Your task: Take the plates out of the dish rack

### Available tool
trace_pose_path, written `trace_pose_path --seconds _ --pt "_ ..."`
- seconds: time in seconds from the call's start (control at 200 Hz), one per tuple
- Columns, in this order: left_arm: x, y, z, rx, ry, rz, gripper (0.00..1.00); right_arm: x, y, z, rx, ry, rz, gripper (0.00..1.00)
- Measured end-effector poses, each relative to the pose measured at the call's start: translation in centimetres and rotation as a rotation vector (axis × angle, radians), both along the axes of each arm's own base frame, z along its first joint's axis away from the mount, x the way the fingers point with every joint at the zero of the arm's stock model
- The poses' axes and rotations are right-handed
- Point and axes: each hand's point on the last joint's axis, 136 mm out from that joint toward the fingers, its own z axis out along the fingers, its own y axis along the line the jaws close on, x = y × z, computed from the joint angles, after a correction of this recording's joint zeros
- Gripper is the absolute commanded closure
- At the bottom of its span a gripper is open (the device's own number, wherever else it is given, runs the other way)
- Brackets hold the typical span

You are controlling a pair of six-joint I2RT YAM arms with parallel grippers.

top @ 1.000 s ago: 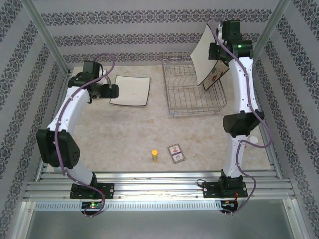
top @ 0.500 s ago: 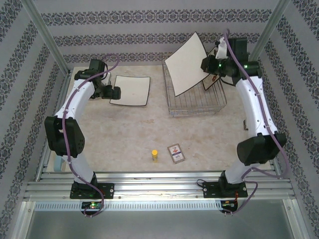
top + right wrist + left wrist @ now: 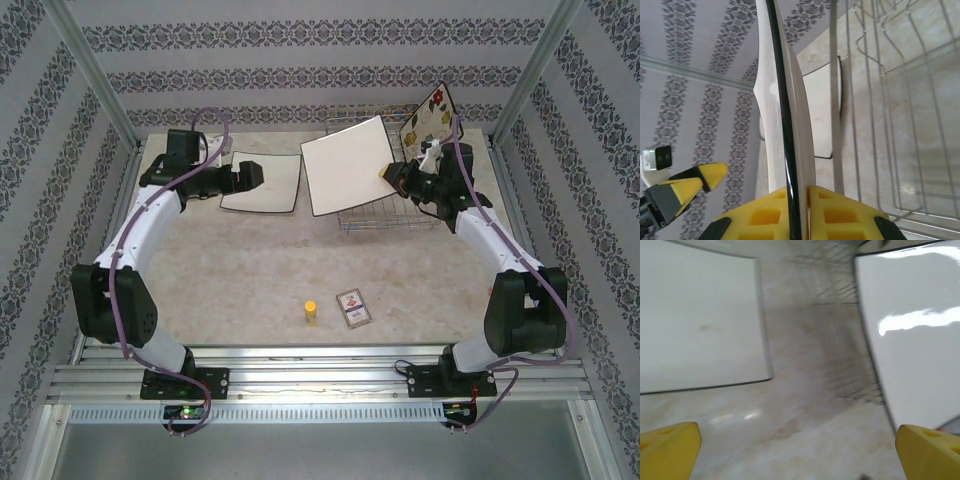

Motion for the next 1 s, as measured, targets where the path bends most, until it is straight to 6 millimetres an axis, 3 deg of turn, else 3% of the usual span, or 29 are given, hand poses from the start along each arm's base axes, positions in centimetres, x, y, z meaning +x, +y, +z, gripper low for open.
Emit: trace_pose_path --seconds 0.255,0.455,0.739,0.999 --pt "1.0 -3.0 -1.5 -0.323 0.007 -0.029 0.07 0.5 2.6 2.1 0.119 -0.09 0.06 1.0" --pt "2.4 -4.6 -0.2 -0.511 -0.031 -0.059 0.1 0.0 6.0 1.3 0.146 -0.068 0.145 1.0" --pt "2.6 -5.0 2.2 -0.597 -0.092 -0.093 0.2 0.4 9.1 0.7 0.16 -0.046 0.205 1.0" --pt "2.1 -5.3 1.3 -0.632 -0.059 -0.108 0.32 1.3 10.3 0.9 0.17 -0.051 0.246 1.0"
